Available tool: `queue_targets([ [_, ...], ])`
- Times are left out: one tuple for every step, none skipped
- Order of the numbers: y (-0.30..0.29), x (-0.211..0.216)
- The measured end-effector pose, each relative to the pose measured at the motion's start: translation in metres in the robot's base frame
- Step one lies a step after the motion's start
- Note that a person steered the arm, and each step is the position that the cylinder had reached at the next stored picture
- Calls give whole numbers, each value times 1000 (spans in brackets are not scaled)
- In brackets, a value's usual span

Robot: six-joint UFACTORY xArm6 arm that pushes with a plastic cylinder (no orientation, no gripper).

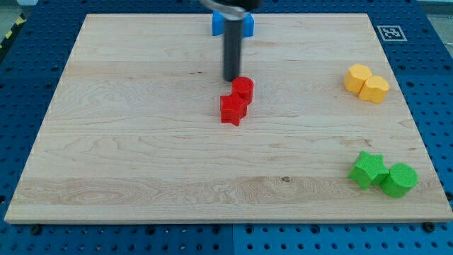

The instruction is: Separate the red star from the red circle

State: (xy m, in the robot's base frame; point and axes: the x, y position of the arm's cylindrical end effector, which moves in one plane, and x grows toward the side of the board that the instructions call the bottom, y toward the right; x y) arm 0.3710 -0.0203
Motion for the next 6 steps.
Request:
queue_targets([
  [-8, 24],
  [6, 41],
  [12, 58],
  [19, 77],
  [26, 93],
  [20, 110],
])
